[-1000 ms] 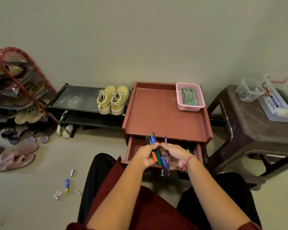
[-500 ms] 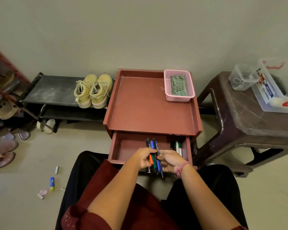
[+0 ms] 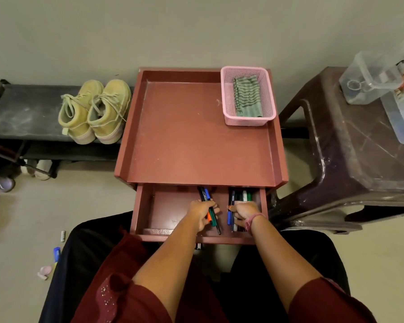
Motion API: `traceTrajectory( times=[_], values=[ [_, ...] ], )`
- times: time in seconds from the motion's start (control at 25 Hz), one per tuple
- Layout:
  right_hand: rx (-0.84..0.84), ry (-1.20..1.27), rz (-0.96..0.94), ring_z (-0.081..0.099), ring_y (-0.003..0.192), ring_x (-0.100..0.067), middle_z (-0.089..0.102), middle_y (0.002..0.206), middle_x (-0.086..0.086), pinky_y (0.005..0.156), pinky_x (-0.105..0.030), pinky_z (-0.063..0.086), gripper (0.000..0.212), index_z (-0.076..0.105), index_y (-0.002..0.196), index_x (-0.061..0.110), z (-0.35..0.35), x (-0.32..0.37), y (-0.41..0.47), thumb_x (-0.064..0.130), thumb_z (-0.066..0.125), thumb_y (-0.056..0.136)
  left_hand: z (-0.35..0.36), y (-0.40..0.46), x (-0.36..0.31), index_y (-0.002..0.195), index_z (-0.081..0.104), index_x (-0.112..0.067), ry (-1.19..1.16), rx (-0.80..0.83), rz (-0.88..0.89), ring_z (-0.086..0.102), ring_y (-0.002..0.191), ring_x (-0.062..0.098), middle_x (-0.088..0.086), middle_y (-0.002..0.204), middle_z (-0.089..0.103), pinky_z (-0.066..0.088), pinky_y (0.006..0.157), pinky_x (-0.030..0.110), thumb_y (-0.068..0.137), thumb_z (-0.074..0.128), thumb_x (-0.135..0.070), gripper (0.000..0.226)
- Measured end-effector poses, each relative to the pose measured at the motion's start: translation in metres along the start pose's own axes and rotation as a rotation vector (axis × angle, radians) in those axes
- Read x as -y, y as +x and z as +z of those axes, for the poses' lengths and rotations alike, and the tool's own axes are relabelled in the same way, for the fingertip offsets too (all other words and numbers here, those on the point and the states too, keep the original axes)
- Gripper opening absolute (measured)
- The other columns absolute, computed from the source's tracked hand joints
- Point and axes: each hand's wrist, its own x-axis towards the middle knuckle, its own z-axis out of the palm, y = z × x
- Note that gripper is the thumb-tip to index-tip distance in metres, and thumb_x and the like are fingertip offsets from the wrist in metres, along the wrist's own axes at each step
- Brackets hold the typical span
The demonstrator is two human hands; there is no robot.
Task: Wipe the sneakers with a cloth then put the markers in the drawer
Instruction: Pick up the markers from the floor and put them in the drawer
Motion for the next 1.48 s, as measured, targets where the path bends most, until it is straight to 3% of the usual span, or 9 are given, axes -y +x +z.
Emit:
traceTrajectory(
  times=[0.12,0.24,0.44,0.6,0.88,1.04,1.16,1.28,1.48],
  values=[
    [-0.049,-0.149,-0.074,0.057,0.067,-0.023,0.061,0.076,-0.011,0.069,-0.034,0.055,0.018,0.059,0.069,0.011,0.011,0.002,0.028,-0.002,0.065,0.081,-0.002,0.02,-0.004,0.104,0.054,-0.004,-0.015,-0.029,-0.004,0.068,0.065,0.013,0.008,0.082,0.066,0.056,0.072,0.037,0.092,0.059,-0.001,0.013],
    [-0.079,-0.282,-0.127,0.062,0.073,-0.023,0.066,0.092,-0.013,0.067,-0.033,0.055,0.011,0.066,0.089,0.011,0.026,0.0,0.047,0.004,0.066,0.081,-0.005,0.043,0.0,0.094,0.052,-0.006,-0.019,-0.091,-0.007,0.068,0.076,0.02,0.01,0.084,0.068,0.053,0.087,0.045,0.091,0.061,-0.001,0.011],
    [-0.138,-0.439,-0.142,0.064,0.103,-0.027,0.067,0.114,-0.013,0.087,-0.029,0.052,0.037,0.063,0.116,0.006,0.036,-0.01,0.062,0.012,0.07,0.08,-0.003,0.068,0.014,0.094,0.064,-0.005,-0.007,-0.151,0.01,0.069,0.091,0.032,0.019,0.095,0.072,0.054,0.092,0.048,0.085,0.065,0.002,0.011],
    [-0.15,-0.596,-0.207,0.06,0.109,-0.027,0.064,0.12,-0.013,0.091,-0.03,0.048,0.034,0.061,0.117,0.003,0.031,-0.015,0.063,0.015,0.065,0.086,0.002,0.08,0.027,0.092,0.07,-0.009,0.095,-0.209,0.015,0.07,0.088,0.032,0.015,0.092,0.073,0.058,0.083,0.044,0.077,0.075,-0.004,0.017],
    [-0.265,-0.769,-0.351,0.061,0.109,-0.028,0.063,0.117,-0.014,0.09,-0.029,0.048,0.026,0.061,0.112,0.004,0.021,-0.006,0.06,0.016,0.063,0.09,0.005,0.073,0.024,0.097,0.065,-0.018,0.241,-0.243,0.052,0.066,0.077,0.024,0.007,0.093,0.07,0.057,0.08,0.034,0.084,0.069,-0.008,0.017],
    [-0.243,-0.91,-0.35,0.062,0.106,-0.026,0.064,0.116,-0.012,0.089,-0.03,0.051,0.022,0.064,0.111,0.006,0.019,-0.003,0.061,0.009,0.055,0.091,-0.003,0.073,0.026,0.088,0.061,-0.017,0.336,-0.249,0.062,0.069,0.09,0.028,0.009,0.097,0.071,0.058,0.084,0.038,0.082,0.073,-0.007,0.017],
    [-0.193,-0.944,-0.455,0.059,0.11,-0.025,0.064,0.116,-0.007,0.093,-0.029,0.046,0.022,0.067,0.109,0.006,0.017,0.001,0.06,0.015,0.055,0.092,-0.009,0.074,0.027,0.093,0.063,-0.013,0.407,-0.25,0.083,0.068,0.078,0.022,0.009,0.094,0.072,0.059,0.076,0.033,0.082,0.074,-0.008,0.017],
    [-0.091,-1.021,-0.588,0.047,0.124,-0.025,0.057,0.13,-0.007,0.104,-0.03,0.035,0.031,0.059,0.124,0.013,0.022,0.005,0.06,0.015,0.05,0.095,-0.012,0.073,0.03,0.09,0.062,-0.012,0.456,-0.245,0.104,0.062,0.065,0.018,0.008,0.09,0.071,0.056,0.067,0.028,0.082,0.075,-0.008,0.016],
    [0.116,-1.366,-0.693,0.02,0.14,-0.03,0.021,0.154,-0.003,0.112,-0.043,0.029,0.063,0.029,0.145,0.036,0.03,0.005,0.06,0.002,0.036,0.093,-0.013,0.073,0.03,0.095,0.06,-0.015,0.487,-0.207,0.085,0.065,0.092,0.021,0.0,0.088,0.064,0.053,0.091,0.031,0.081,0.071,-0.001,0.022]
  ],
)
